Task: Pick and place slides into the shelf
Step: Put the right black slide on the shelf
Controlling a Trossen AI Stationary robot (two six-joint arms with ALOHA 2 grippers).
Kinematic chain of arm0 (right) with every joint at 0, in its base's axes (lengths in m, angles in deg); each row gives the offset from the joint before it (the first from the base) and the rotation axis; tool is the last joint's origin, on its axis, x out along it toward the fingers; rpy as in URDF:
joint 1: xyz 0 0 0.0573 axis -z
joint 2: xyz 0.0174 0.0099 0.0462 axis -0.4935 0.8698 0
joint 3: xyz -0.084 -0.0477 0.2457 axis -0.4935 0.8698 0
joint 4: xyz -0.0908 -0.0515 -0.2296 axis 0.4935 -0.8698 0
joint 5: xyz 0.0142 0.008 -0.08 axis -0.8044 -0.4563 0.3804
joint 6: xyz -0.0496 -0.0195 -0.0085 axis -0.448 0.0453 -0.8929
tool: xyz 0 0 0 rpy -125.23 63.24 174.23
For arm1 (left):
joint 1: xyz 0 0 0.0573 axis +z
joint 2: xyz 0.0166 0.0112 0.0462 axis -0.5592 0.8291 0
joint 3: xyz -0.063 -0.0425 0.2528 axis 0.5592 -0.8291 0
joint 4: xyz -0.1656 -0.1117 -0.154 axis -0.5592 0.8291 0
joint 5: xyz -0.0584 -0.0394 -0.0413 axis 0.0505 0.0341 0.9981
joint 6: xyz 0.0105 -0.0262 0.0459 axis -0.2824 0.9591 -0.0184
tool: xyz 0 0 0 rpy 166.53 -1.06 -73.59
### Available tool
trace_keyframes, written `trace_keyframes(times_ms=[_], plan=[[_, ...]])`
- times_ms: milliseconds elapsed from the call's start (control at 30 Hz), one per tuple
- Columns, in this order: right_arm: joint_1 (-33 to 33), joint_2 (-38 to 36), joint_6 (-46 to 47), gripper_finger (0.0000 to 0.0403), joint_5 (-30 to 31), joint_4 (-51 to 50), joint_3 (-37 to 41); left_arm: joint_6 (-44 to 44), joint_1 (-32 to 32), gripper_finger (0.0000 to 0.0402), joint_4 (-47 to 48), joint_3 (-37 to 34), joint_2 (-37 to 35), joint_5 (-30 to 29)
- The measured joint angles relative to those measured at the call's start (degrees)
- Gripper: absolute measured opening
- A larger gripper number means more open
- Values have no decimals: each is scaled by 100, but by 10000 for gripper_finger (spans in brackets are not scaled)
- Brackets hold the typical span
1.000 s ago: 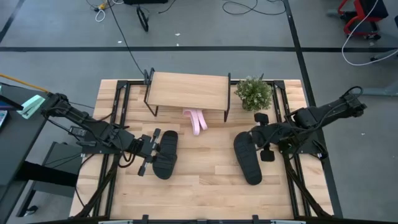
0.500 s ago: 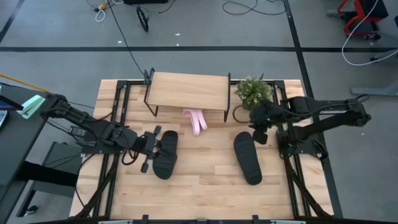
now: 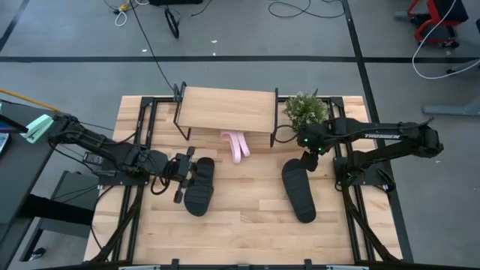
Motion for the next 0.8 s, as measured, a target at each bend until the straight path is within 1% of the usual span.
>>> trace_keyframes(times_ms=[100, 267, 500, 600, 700, 800], plan=[[145, -53, 98, 238, -72, 190, 385, 0, 0, 85, 2, 0, 0, -2], [365, -144, 158, 253, -642, 640, 814, 2, 0, 81, 7, 0, 0, -2], [613, -384, 97, 292, -1029, 594, 818, 2, 0, 88, 9, 0, 0, -2], [746, -527, 162, 303, -1101, 632, 818, 2, 0, 89, 9, 0, 0, -2], [810, -549, 239, 309, -1259, 854, 818, 2, 0, 86, 9, -2, 0, -2], [805, -487, 329, 309, -1490, 1309, 818, 2, 0, 82, 9, -2, 0, -2]])
